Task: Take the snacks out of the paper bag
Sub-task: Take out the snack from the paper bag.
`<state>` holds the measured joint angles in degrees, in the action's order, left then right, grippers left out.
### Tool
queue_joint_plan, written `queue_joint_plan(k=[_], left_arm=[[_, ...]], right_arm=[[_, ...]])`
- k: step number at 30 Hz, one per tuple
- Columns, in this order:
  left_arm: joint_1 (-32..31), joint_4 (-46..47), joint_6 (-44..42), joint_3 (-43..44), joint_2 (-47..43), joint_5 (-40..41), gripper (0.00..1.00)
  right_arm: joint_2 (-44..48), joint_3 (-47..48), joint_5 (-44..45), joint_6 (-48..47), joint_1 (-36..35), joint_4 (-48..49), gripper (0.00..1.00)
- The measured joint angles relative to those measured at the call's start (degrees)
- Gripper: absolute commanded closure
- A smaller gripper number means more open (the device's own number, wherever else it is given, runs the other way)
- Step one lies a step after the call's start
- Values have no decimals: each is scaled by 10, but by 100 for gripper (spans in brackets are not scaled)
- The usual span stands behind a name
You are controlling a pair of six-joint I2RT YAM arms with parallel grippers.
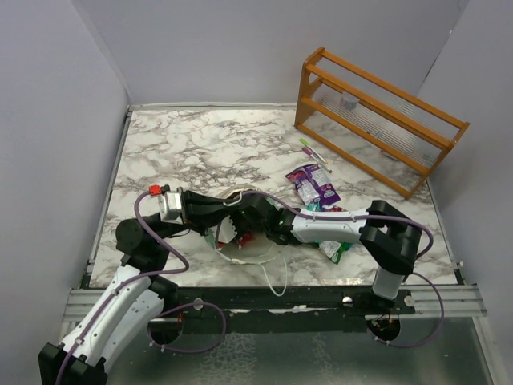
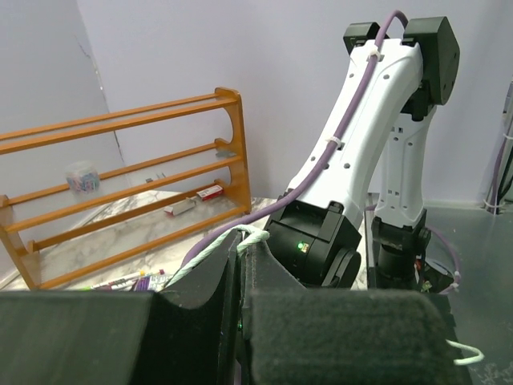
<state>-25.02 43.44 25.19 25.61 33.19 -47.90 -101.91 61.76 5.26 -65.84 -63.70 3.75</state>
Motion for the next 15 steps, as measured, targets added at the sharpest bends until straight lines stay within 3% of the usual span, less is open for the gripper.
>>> queue_joint_plan(k=[3, 5, 15], left_arm=[[3, -6, -2, 0, -4, 5, 100], [3, -11, -4, 0, -7, 8, 100], [12, -78, -56, 0, -55, 66, 100]], right_arm=[[-9, 4, -7, -3, 1, 9, 79], [-9, 6, -13, -2, 2, 9, 86], [27, 7, -40, 19, 5, -20, 99]])
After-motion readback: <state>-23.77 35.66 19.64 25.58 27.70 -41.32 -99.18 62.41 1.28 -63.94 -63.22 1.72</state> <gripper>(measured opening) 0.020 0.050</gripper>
